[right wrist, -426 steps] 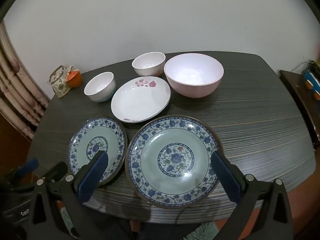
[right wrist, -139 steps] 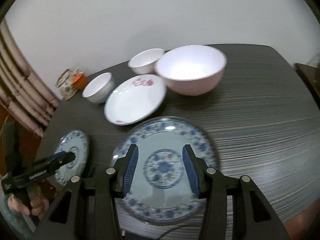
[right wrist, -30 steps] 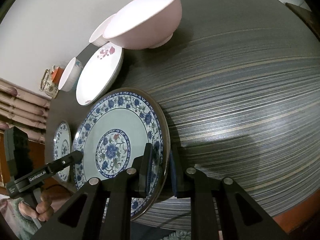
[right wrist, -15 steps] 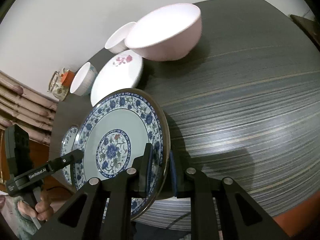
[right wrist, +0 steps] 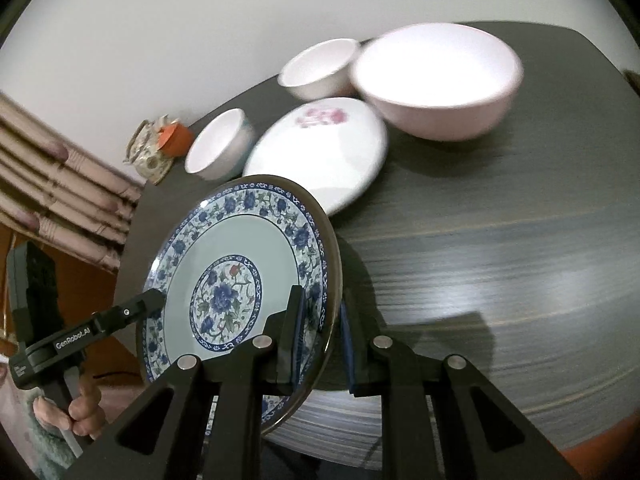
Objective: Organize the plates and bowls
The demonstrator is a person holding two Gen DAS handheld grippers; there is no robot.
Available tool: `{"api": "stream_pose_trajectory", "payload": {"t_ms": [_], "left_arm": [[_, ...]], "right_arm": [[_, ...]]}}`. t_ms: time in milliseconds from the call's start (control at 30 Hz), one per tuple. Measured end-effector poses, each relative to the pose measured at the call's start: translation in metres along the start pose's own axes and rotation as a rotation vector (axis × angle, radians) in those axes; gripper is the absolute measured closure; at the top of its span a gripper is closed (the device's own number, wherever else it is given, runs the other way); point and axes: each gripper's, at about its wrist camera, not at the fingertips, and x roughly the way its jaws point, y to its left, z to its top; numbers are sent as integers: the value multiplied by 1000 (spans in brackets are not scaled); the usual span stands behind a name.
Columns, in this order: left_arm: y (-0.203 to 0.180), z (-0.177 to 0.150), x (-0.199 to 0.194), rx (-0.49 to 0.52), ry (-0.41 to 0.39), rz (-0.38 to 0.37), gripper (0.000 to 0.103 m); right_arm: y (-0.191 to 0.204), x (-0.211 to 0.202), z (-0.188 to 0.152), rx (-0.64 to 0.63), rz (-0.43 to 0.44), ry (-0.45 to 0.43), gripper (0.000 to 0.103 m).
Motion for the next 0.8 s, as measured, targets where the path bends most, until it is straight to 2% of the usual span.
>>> {"api": "stream_pose_trajectory", "payload": {"t_ms": [500,800], "left_arm": [[97,11,-52,-174,-92,95,85],[131,1,-43,-232,-83,123,85]], "right_arm": [[108,67,11,-147,49,85,86],[128,100,-4,-189,32,143,85]]}}
